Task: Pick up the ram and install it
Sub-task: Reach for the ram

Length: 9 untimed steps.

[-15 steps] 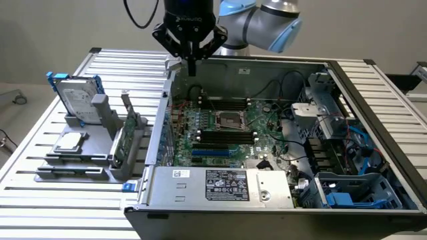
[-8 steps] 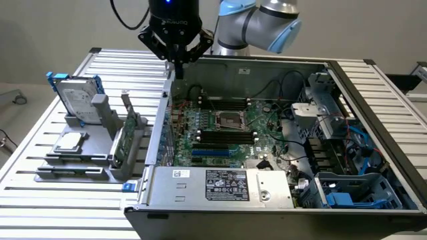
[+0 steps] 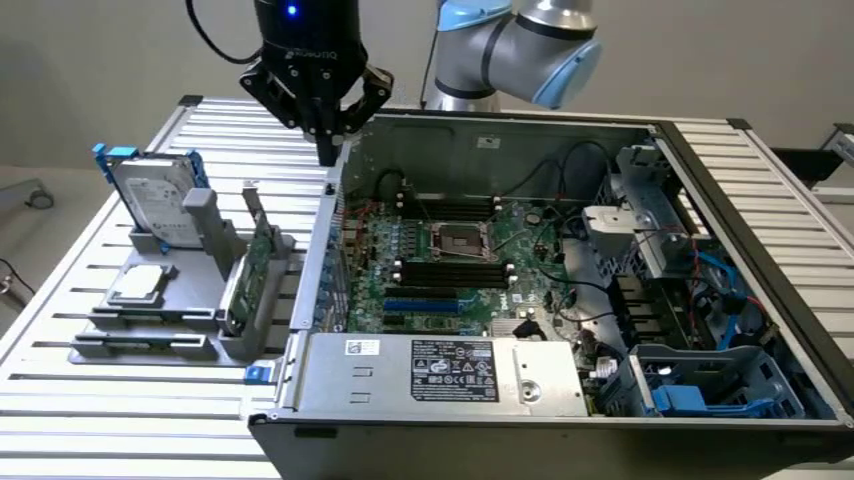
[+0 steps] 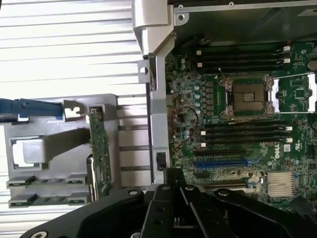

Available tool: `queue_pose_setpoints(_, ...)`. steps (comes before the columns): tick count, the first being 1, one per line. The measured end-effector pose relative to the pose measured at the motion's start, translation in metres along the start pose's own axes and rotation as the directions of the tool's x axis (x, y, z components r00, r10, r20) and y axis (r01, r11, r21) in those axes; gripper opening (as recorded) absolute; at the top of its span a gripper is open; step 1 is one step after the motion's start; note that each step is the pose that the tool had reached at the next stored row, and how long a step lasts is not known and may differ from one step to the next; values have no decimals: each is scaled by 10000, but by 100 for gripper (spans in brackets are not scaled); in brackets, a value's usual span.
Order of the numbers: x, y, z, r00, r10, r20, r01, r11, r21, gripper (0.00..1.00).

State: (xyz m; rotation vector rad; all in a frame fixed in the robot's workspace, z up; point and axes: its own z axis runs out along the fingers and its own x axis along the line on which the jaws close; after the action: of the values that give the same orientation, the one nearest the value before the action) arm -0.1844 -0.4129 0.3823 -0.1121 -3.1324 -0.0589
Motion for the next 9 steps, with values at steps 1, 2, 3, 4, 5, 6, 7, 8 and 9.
queue_pose_setpoints(1, 44, -7, 5, 10000, -2, 0, 2, 10000, 12, 11)
queue_pose_setpoints(2, 89, -13, 11, 10000, -2, 1, 2, 10000, 23, 11)
queue_pose_setpoints(3, 135, -20, 17, 10000, -1, 2, 1, 10000, 33, 11)
queue_pose_setpoints(4, 179, -27, 22, 10000, -1, 4, 1, 10000, 44, 11)
queue_pose_setpoints(5, 224, -33, 26, 10000, -1, 3, 1, 10000, 58, 11)
queue_pose_setpoints(6, 271, -40, 31, 10000, -2, 5, 2, 10000, 73, 11)
queue_pose_setpoints(7, 316, -46, 35, 10000, -1, 6, 1, 10000, 88, 11)
queue_pose_setpoints(8, 361, -53, 40, 10000, -1, 7, 1, 9999, 104, 11)
queue_pose_setpoints(9, 405, -59, 44, 10000, 0, 9, 0, 9999, 121, 11)
